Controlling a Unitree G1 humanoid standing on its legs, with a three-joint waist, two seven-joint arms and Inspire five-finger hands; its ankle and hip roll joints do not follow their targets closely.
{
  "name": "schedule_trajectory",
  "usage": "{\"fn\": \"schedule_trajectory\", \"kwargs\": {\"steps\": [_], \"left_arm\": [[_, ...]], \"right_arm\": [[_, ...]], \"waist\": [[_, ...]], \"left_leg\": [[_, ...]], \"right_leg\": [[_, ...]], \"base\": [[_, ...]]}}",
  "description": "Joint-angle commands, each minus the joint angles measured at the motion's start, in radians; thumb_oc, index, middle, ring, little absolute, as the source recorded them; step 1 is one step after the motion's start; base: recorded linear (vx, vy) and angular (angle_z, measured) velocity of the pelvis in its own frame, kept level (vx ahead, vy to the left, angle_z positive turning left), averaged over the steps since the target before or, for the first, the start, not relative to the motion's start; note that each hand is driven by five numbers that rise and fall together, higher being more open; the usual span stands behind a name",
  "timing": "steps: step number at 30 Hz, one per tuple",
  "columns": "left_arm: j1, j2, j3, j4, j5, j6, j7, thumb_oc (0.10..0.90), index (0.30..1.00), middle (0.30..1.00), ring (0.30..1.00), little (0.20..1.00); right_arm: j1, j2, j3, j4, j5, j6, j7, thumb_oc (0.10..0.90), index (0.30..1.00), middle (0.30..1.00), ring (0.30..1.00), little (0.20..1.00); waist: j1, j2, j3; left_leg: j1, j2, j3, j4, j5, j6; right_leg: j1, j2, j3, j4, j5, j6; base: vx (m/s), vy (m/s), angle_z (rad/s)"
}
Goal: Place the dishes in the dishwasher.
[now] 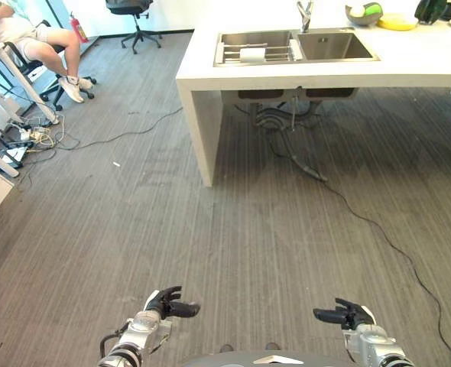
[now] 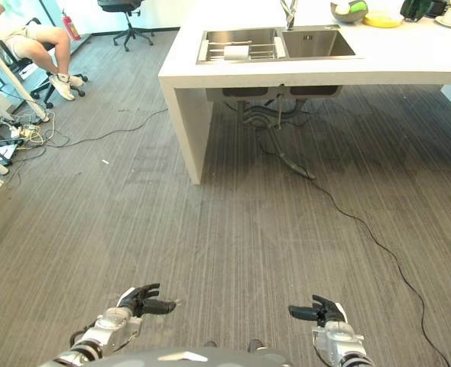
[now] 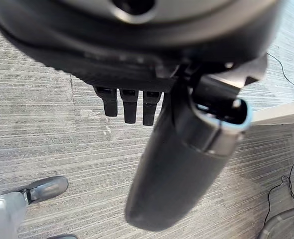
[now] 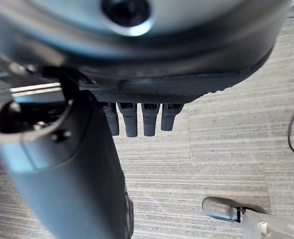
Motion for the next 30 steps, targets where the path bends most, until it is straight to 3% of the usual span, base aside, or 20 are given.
{"fn": "schedule_trajectory", "kwargs": {"steps": [1,13,19,24,30], "left_arm": [[-0.079,0.026,0.009,-0.03,0.038,-0.056,0.001,0.8,0.9,0.9,0.9,0.9],[-0.066,-0.024,-0.008,0.085,0.11,-0.037,0.018,0.8,0.9,0.9,0.9,0.9],[-0.017,-0.077,0.015,0.232,0.155,-0.004,0.045,0.8,0.9,0.9,0.9,0.9],[0.02,-0.09,0.039,0.275,0.126,0.01,0.013,0.8,0.9,0.9,0.9,0.9],[0.016,-0.083,0.033,0.268,0.123,0.011,0.0,0.8,0.9,0.9,0.9,0.9]], "right_arm": [[-0.052,-0.033,0.007,-0.025,-0.036,-0.051,-0.015,0.8,0.9,0.9,0.9,0.9],[-0.037,-0.011,0.039,0.116,-0.077,-0.035,0.004,0.8,0.9,0.9,0.9,0.9],[-0.003,0.026,0.029,0.155,-0.07,-0.031,-0.017,0.8,0.9,0.9,0.9,0.9],[-0.009,0.043,0.044,0.172,-0.088,-0.017,-0.007,0.8,0.9,0.9,0.9,0.9],[-0.028,0.056,0.078,0.194,-0.116,0.001,0.024,0.8,0.9,0.9,0.9,0.9]], "waist": [[0.006,-0.03,-0.012],[0.006,-0.042,-0.02],[-0.007,-0.053,-0.012],[-0.011,-0.058,0.021],[0.002,-0.06,0.002]], "left_leg": [[0.0,0.031,0.033,-0.02,-0.047,-0.06],[0.008,0.034,0.035,-0.02,-0.052,-0.061],[0.001,0.036,0.036,-0.02,-0.048,-0.061],[-0.029,0.037,0.041,-0.02,-0.035,-0.059],[-0.021,0.032,0.046,-0.02,-0.047,-0.056]], "right_leg": [[-0.011,-0.053,0.037,-0.002,0.037,0.158],[-0.005,-0.052,0.035,-0.002,0.031,0.156],[-0.017,-0.047,0.047,-0.002,0.033,0.148],[-0.053,-0.046,0.054,-0.002,0.051,0.149],[-0.04,-0.054,0.047,-0.002,0.046,0.152]], "base": [[0.02,0.014,-0.06],[0.01,0.006,-0.03],[0.0,-0.001,-0.01],[-0.06,-0.004,-0.08],[0.05,0.032,-0.09]]}}
